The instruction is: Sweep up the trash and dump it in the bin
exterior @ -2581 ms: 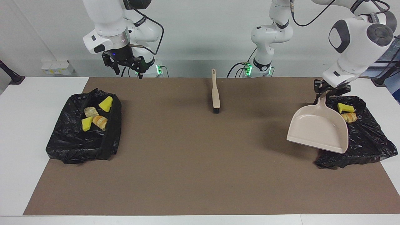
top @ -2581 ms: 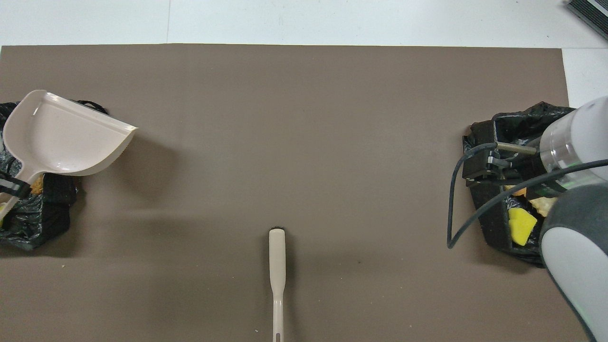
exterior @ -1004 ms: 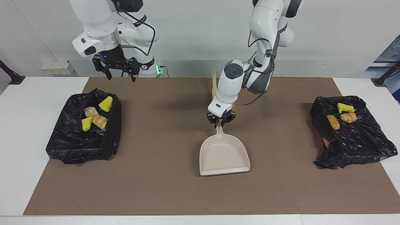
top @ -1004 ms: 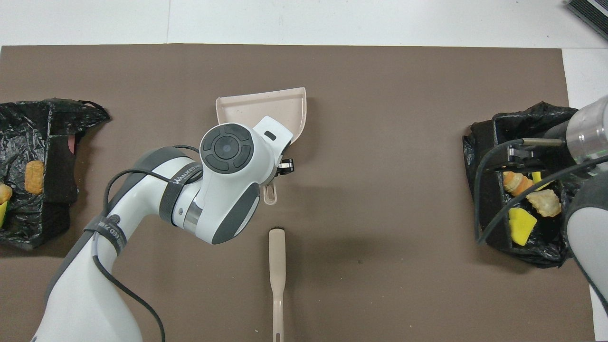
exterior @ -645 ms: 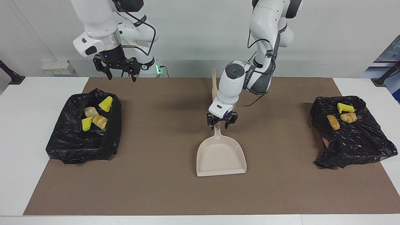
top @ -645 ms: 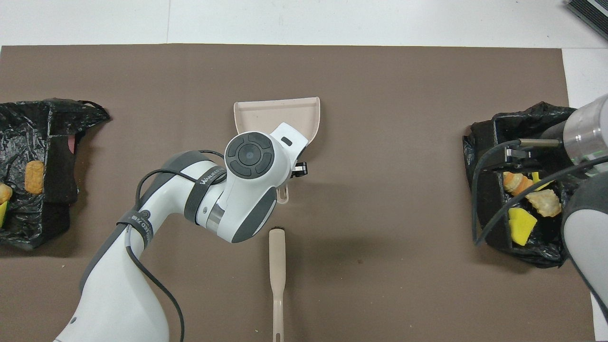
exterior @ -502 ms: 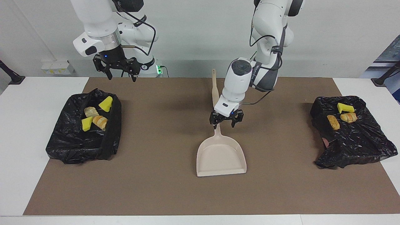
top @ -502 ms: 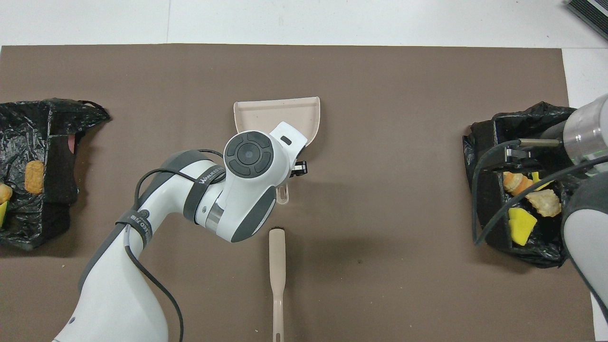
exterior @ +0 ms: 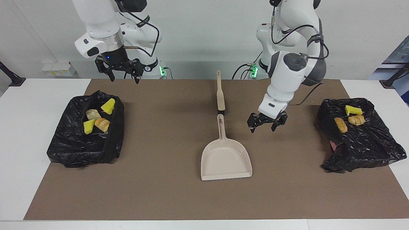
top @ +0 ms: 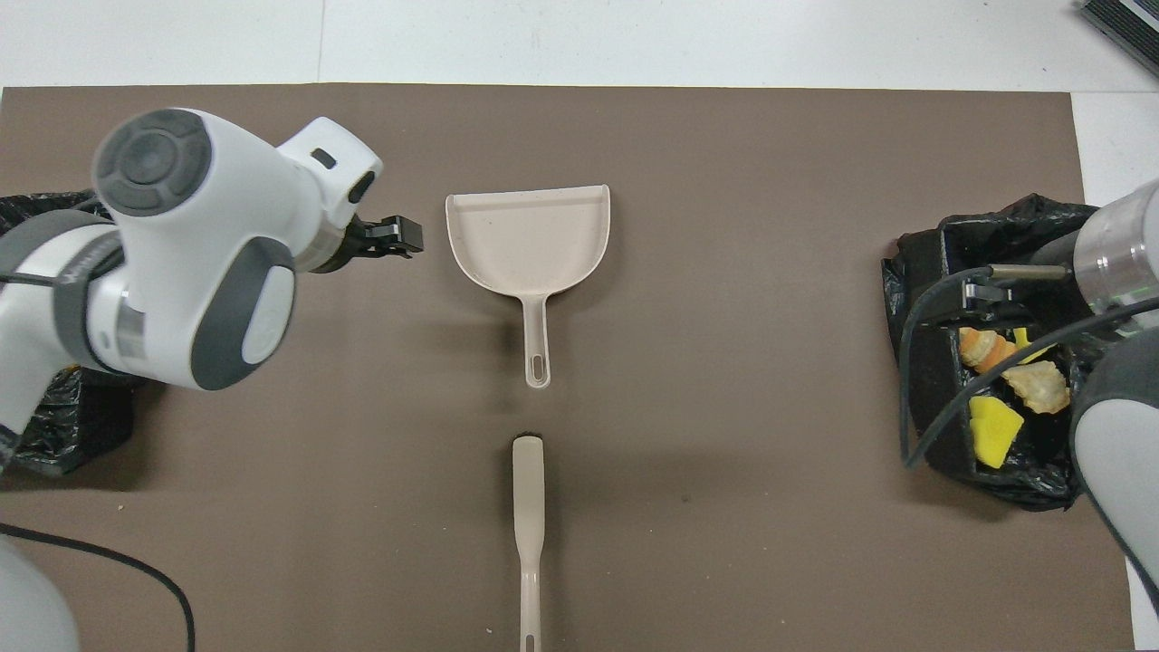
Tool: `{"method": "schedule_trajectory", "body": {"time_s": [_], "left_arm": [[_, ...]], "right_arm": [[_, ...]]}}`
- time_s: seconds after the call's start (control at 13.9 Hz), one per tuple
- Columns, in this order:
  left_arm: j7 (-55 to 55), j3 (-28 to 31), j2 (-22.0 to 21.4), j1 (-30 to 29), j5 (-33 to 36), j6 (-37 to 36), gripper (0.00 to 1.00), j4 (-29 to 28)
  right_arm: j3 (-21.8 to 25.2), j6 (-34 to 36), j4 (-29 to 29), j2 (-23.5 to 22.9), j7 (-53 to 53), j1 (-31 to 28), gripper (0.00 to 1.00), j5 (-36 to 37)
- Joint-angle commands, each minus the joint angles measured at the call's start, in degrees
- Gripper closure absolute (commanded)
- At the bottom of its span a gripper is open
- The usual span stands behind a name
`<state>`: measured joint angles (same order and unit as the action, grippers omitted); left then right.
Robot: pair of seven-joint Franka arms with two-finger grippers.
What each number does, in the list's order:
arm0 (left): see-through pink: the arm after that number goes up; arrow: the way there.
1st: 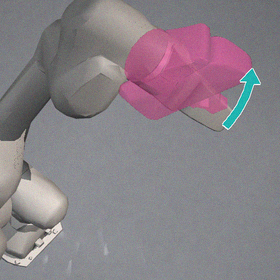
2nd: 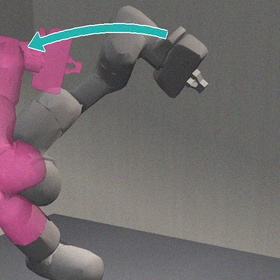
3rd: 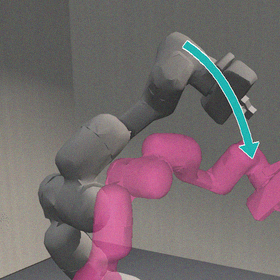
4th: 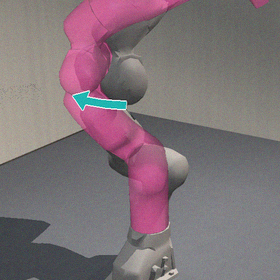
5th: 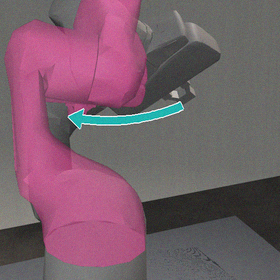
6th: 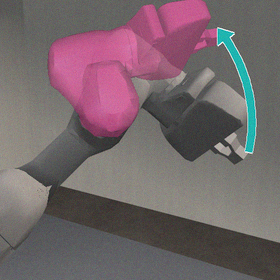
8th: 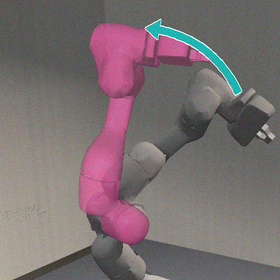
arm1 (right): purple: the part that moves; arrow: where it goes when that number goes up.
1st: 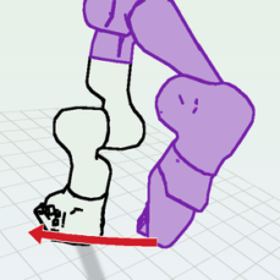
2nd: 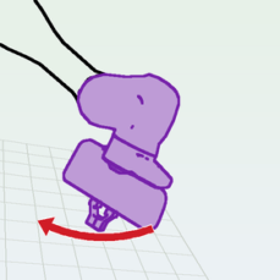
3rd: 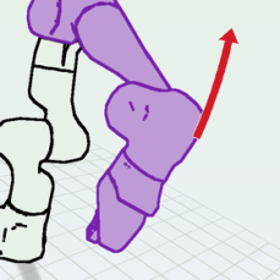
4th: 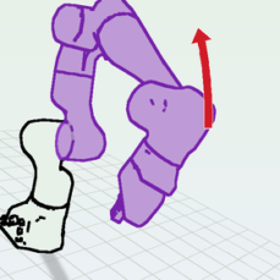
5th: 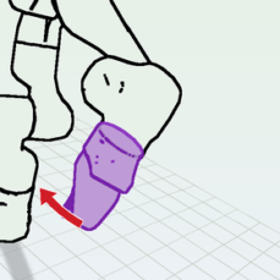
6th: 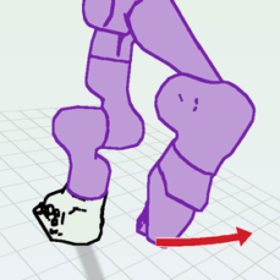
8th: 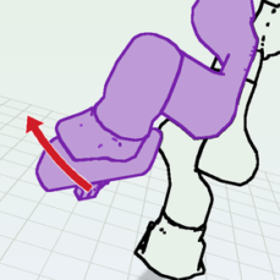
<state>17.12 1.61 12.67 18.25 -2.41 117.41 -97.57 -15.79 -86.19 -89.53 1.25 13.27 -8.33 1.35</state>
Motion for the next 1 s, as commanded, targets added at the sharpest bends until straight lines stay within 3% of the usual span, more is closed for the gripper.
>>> {"method": "schedule_trajectory", "body": {"time_s": [0.0,0.5,0.72,0.93], "left_arm": [[-6.9,-0.6,-2.4,-5.0,-0.9,-4.2,0.0,0.2],[-22.6,-0.4,-7.7,-15.6,-1.4,-11.5,0.0,0.0],[-22.4,-0.6,-9.2,-16.3,-0.7,-13.3,0.0,0.4],[-22.8,-0.8,-11.3,-16.3,0.6,-20.5,0.0,3.2]], "right_arm": [[-0.2,-0.6,0.3,-0.2,0.1,-0.3,0.0,-0.7],[-0.2,-0.6,0.3,-0.2,0.1,-0.4,0.0,-0.7],[-0.2,-0.6,0.3,-0.2,0.1,-0.4,0.0,-0.7],[-0.2,-0.6,0.3,-0.2,0.1,-0.4,0.0,-0.7]]}}
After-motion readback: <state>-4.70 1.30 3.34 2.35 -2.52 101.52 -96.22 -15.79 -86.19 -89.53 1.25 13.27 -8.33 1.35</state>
